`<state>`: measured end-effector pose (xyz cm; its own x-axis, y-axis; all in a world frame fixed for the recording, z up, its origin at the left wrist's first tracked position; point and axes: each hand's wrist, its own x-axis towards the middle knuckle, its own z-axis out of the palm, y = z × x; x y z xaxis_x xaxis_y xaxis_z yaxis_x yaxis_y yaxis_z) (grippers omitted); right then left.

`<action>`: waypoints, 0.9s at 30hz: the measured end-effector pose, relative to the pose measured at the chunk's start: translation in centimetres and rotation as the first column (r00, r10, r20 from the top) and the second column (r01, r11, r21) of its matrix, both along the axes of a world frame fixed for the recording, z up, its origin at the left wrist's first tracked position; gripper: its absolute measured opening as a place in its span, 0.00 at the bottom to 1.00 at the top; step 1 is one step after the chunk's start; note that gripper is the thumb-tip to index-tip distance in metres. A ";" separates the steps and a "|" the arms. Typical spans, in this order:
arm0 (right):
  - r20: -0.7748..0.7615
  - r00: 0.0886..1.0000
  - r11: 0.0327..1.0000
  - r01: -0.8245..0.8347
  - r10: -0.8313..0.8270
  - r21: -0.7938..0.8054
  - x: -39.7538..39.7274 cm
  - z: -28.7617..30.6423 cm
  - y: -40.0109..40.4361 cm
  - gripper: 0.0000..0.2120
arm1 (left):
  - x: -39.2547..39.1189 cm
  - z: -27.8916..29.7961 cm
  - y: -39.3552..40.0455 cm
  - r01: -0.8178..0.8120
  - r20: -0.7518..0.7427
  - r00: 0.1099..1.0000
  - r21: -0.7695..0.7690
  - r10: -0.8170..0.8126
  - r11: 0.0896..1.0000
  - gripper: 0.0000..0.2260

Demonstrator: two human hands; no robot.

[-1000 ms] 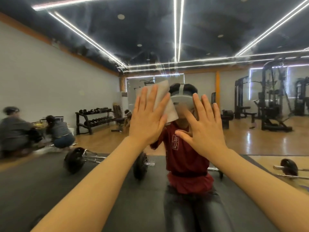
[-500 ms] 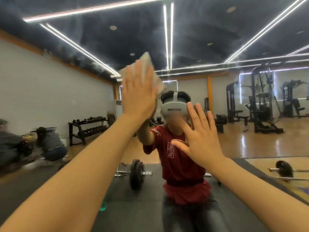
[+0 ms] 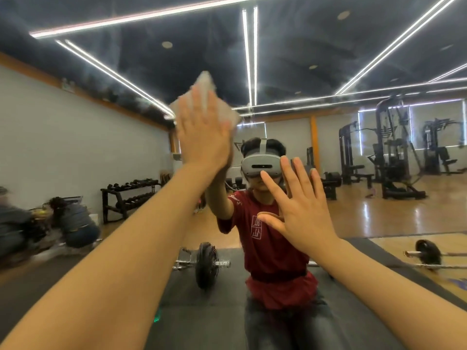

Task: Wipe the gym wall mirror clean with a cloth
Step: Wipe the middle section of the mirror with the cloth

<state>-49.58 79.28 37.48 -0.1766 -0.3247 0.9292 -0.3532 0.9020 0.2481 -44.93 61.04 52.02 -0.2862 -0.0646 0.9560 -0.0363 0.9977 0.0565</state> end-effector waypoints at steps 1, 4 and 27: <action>0.000 1.000 1.000 0.000 0.000 0.001 0.0 0.0 0.0 0.39 | -0.4 -0.3 1.4 0.007 0.015 1.000 -0.115 -0.005 0.993 0.30; -0.005 1.000 1.000 0.007 -0.007 -0.003 0.1 0.0 0.0 0.39 | -1.1 -0.5 2.2 -0.005 0.062 0.998 -0.338 0.028 0.941 0.30; 0.003 1.000 1.000 -0.026 0.026 -0.005 0.4 0.0 0.2 0.37 | -0.8 -15.5 -3.1 0.042 0.063 0.997 -0.095 -0.036 0.995 0.31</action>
